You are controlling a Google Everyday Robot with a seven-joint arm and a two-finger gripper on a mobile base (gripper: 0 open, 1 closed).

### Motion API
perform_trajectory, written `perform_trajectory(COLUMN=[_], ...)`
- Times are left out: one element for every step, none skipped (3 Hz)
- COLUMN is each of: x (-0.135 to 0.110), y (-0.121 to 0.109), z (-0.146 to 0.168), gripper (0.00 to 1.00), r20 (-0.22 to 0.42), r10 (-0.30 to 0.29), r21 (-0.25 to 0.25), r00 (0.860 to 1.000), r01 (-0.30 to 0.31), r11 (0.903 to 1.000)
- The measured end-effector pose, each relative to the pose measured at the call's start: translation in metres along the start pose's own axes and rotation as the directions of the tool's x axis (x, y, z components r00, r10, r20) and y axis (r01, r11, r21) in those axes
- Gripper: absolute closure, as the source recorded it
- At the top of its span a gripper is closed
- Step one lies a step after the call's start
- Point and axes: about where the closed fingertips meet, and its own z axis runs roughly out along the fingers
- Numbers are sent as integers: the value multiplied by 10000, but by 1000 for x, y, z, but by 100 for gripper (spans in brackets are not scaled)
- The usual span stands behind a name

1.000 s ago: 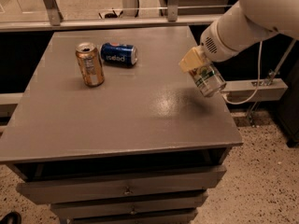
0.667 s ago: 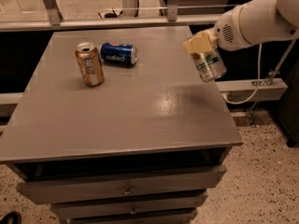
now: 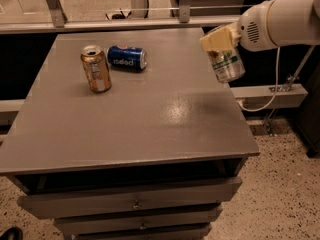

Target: Move 7up can near pepsi can

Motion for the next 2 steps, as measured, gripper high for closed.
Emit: perform_trajectory(x=[-31, -68], y=[5, 1], z=[18, 53], gripper=[100, 100], r20=[1593, 3273], r10=[93, 224], r21=[-361, -1157], r00=[9872, 9447], r01=[-36, 165], r11=[9993, 9931])
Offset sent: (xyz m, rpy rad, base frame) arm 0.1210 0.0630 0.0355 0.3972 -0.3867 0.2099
